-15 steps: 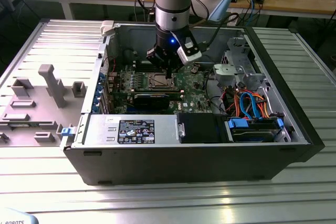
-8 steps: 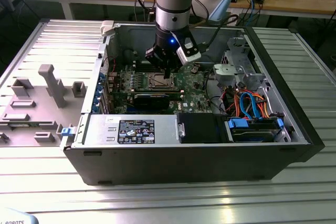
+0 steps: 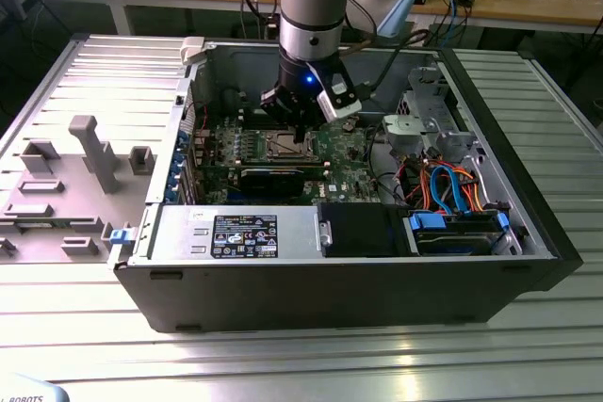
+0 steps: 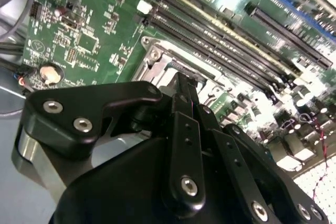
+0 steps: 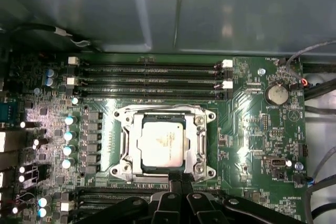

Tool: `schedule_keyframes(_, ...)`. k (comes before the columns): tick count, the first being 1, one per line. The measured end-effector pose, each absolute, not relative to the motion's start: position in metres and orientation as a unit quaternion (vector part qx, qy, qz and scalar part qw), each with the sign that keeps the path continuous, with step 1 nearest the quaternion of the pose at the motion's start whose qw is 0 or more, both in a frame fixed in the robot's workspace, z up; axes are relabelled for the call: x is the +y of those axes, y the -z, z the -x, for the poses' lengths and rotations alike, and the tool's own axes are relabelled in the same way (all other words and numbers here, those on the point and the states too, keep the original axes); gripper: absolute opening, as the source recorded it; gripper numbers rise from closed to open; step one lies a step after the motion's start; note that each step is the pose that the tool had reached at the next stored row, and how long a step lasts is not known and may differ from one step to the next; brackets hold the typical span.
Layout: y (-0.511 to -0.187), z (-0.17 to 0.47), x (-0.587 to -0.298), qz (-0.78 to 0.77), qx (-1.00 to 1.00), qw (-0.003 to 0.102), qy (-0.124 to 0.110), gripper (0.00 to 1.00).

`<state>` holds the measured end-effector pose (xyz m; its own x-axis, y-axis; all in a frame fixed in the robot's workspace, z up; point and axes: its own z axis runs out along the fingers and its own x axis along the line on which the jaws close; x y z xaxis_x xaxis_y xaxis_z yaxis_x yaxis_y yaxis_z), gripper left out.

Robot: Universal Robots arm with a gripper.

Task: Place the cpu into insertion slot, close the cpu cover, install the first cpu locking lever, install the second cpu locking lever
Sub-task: 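Install the second cpu locking lever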

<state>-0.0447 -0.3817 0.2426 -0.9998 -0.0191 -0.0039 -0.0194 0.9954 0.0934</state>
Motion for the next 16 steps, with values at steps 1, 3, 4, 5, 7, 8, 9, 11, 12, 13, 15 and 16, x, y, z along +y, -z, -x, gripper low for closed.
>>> schedule_keyframes(1, -0.243, 0.045, -0.385, 0.010, 0.999, 0.001, -0.047, 0.11)
schedule_keyframes(3, -0.243, 0.045, -0.390, 0.010, 0.999, 0.001, -0.047, 0.11)
schedule_keyframes(4, -0.243, 0.045, -0.394, 0.010, 0.999, 0.001, -0.047, 0.11)
schedule_keyframes(5, -0.243, 0.045, -0.397, 0.010, 0.999, 0.001, -0.048, 0.11)
schedule_keyframes(7, -0.243, 0.045, -0.399, 0.010, 0.999, 0.001, -0.049, 0.11)
schedule_keyframes(8, -0.243, 0.045, -0.401, 0.010, 0.999, 0.000, -0.049, 0.11)
schedule_keyframes(9, -0.243, 0.045, -0.401, 0.009, 0.999, 0.000, -0.049, 0.11)
schedule_keyframes(11, -0.243, 0.045, -0.401, 0.010, 0.999, 0.000, -0.049, 0.11)
schedule_keyframes(12, -0.243, 0.045, -0.401, 0.010, 0.999, 0.000, -0.049, 0.11)
schedule_keyframes(13, -0.243, 0.045, -0.401, 0.010, 0.999, 0.000, -0.049, 0.11)
schedule_keyframes(15, -0.243, 0.045, -0.401, 0.010, 0.999, 0.000, -0.049, 0.11)
schedule_keyframes(16, -0.243, 0.045, -0.401, 0.010, 0.999, 0.000, -0.049, 0.11)
